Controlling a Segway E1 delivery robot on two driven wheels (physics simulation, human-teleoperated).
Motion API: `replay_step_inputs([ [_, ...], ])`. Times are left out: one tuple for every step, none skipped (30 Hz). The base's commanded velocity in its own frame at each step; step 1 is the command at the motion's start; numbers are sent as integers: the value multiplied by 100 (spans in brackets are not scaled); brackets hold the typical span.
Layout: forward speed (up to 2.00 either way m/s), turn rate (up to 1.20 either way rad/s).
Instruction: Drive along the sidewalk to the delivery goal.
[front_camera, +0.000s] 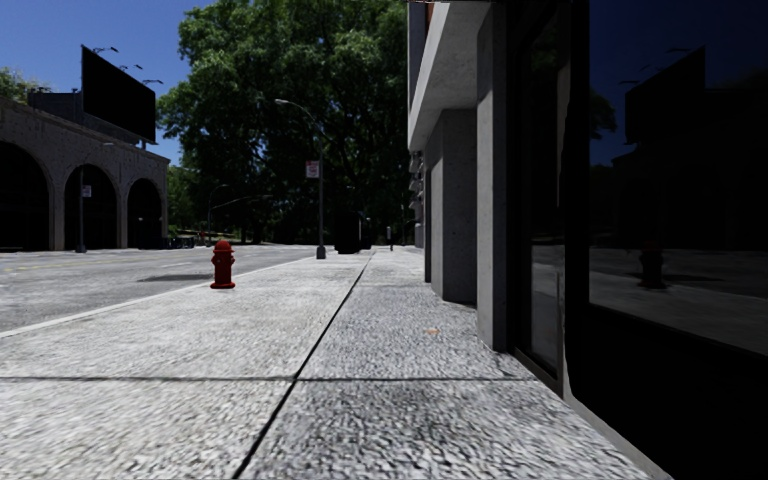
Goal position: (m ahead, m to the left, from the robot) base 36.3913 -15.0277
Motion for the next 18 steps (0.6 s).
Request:
replay_step_inputs([
  [177, 73],
  [177, 73],
  [177, 58],
  [177, 35],
  [177, 0],
  [177, 0],
  [177, 0],
  [177, 0],
  [177, 0],
  [177, 0],
  [177, 0],
  [175, 0],
  [174, 0],
  [174, 0],
  [175, 0],
  [175, 0],
  [200, 0],
  [200, 0],
])
